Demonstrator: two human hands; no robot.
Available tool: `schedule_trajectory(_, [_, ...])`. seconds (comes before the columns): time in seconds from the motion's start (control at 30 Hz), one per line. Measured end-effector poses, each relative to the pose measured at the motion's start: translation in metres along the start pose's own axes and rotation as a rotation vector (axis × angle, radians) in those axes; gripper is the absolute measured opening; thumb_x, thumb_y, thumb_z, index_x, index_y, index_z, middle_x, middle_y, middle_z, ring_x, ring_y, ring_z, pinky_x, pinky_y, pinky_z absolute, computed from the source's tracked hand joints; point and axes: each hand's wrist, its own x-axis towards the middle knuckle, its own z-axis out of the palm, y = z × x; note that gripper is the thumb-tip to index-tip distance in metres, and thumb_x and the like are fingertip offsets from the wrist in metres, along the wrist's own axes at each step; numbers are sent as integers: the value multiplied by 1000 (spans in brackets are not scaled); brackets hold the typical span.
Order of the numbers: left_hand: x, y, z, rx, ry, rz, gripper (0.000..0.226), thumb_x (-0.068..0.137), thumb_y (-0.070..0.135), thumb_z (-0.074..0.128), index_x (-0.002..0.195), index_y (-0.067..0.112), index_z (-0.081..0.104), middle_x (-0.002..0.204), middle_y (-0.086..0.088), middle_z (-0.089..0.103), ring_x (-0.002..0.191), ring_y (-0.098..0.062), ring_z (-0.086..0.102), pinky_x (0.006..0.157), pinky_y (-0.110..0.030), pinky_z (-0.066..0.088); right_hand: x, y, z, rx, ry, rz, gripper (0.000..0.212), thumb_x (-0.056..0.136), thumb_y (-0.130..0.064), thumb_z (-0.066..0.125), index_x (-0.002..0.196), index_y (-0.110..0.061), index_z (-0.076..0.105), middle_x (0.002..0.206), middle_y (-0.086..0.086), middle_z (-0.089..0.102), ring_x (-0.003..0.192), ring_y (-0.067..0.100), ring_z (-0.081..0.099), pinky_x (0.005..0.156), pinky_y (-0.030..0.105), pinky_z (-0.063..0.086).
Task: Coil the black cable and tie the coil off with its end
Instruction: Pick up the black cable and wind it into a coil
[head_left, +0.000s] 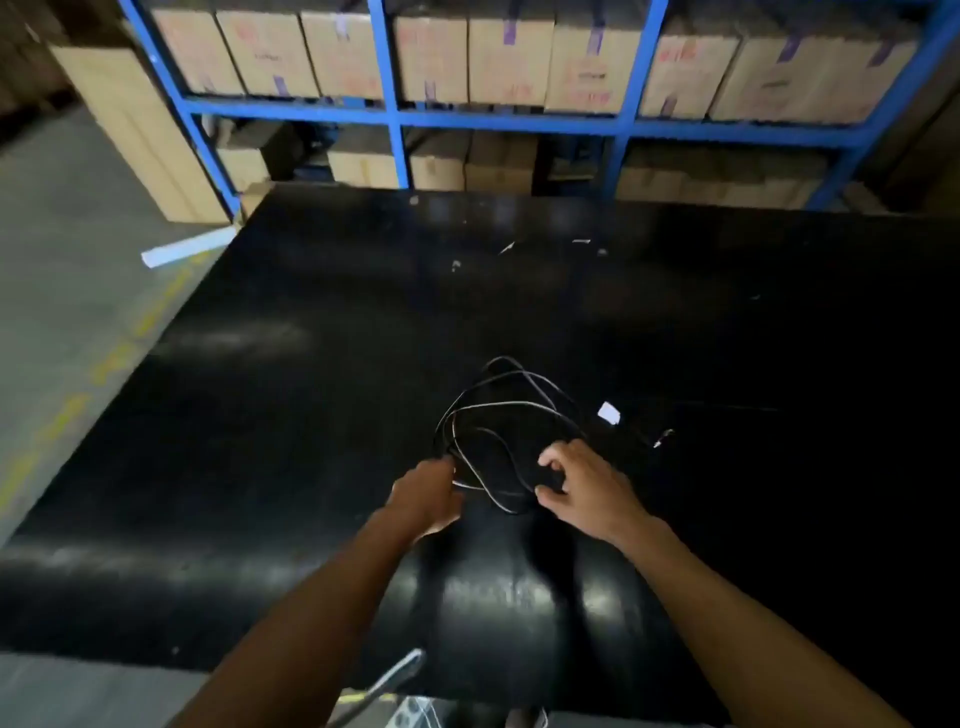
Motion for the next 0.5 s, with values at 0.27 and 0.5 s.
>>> schedule_trajectory(0.27, [28, -12, 26, -66, 110, -250, 31, 91, 29, 55, 116, 11, 54, 124, -14, 59, 109, -38, 62, 85, -45, 50, 51, -9, 50, -36, -170, -46, 32, 89, -35, 62, 120, -27, 58, 115, -1, 59, 105, 22, 64, 86, 37, 52])
schedule_trajectory(0.5, [74, -2, 42, -102, 169, -369, 30, 91, 25, 54, 113, 6, 60, 121, -15, 59, 105, -40, 63, 82, -43, 50, 119, -12, 78, -69, -128, -84, 37, 92, -31, 62, 129, -29, 58, 126, 4, 53, 107, 30, 64, 84, 41, 50])
